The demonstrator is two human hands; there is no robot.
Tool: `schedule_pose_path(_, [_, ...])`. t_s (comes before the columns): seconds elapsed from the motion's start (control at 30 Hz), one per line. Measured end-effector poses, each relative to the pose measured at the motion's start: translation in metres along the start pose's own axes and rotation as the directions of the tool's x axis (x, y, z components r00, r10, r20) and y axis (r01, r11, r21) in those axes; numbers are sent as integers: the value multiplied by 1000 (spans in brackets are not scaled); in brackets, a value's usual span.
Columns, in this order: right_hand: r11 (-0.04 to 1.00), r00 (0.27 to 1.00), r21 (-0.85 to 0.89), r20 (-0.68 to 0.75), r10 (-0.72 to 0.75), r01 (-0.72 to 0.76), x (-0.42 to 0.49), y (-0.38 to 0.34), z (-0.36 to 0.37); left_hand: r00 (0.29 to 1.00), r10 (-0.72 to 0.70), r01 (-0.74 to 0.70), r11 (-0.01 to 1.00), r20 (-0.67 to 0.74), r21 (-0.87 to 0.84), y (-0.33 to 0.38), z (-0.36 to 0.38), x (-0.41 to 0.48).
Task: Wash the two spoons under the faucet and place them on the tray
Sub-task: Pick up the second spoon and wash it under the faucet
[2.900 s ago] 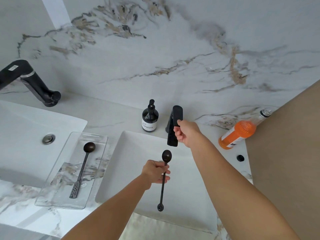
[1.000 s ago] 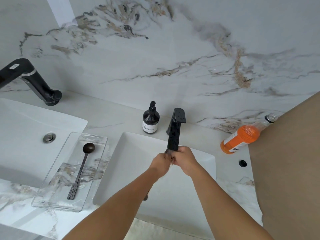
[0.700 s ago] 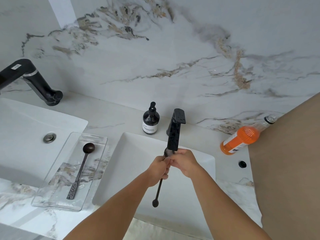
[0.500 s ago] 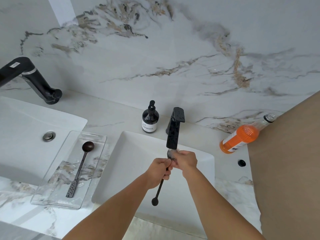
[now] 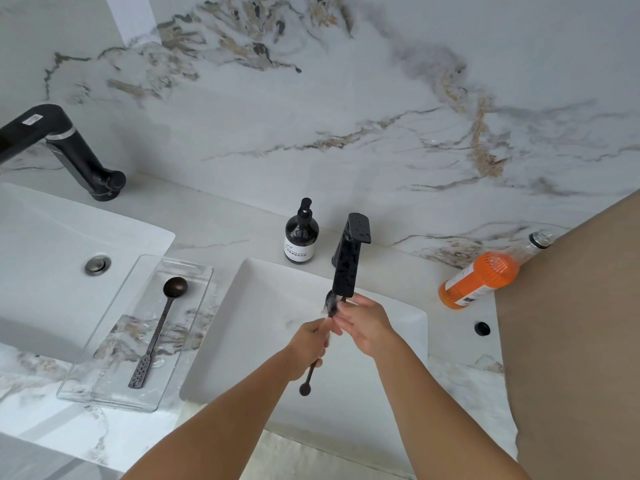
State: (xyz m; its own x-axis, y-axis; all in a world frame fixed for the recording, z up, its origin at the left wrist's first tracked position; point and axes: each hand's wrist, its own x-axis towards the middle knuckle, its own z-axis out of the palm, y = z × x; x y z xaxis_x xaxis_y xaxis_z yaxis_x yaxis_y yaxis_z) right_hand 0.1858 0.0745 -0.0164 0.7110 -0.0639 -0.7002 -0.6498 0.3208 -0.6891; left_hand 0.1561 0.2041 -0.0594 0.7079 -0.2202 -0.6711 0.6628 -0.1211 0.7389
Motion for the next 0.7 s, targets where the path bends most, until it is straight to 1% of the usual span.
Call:
schedule_pose_path(0.03, [999,998,-33,-52,-31,30,1,0,1,1000,19,-18,999,21,-28,-1,1,0])
schedule_pose_path(0.1, [993,993,-98,-87,-80,72,0,1,2,997,54,-50,996,52,-76,-2,1,0])
schedule_pose_path(0.17, [985,993,-150,-67,-100,89,-3,3,1,993,97,-89,990,67,-111,-3,-2,3])
schedule_pose_path(0.23, [976,995,-196,-17,-101,96,-9,3,-1,990,129,-122,985,52,-122,-2,-5,6])
schedule_pose_path(0.3, [933,991,-337,-10,-134,123,-15,-2,-2,992,124,-119,984,24,-133,-1,-6,9])
schedule_pose_path(0.33, [888,978,-432,-56,-200,157,-17,-8,-4,993,115,-111,983,18,-146,-1,-5,9])
schedule_pose_path(0.37, [823,943,-530,-120,-311,204,-19,-18,-4,994,105,-100,983,20,-156,-1,-4,10])
schedule_pose_path(0.4, [739,877,-622,-168,-450,260,-24,-31,-4,996,90,-84,983,27,-163,0,-4,10])
schedule_pose_path(0.43, [634,790,-701,-167,-590,326,-30,-45,-2,997,73,-65,983,40,-172,-1,-3,11])
schedule_pose_path(0.47, [519,707,-757,-110,-699,396,-36,-59,2,997,57,-46,981,54,-188,-1,-4,11])
schedule_pose_path(0.5, [394,638,-789,-4,-770,471,-42,-72,8,997,43,-28,977,68,-213,-2,-5,11])
schedule_pose_path(0.53, [258,589,-805,137,-797,535,-47,-82,15,996,33,-13,972,80,-236,-2,-5,10])
schedule_pose_path(0.57, [128,564,-809,277,-778,574,-49,-88,21,996,25,-2,968,88,-252,-2,-6,9])
schedule_pose_path(0.6, [32,574,-814,380,-726,580,-50,-92,25,995,18,7,966,96,-259,-2,-8,8])
schedule_pose_path(0.63, [-31,603,-824,438,-666,565,-50,-94,28,994,11,18,965,108,-262,-1,-9,7])
schedule_pose_path(0.7, [-107,646,-853,464,-607,512,-47,-96,28,991,-4,39,965,135,-261,0,-13,4])
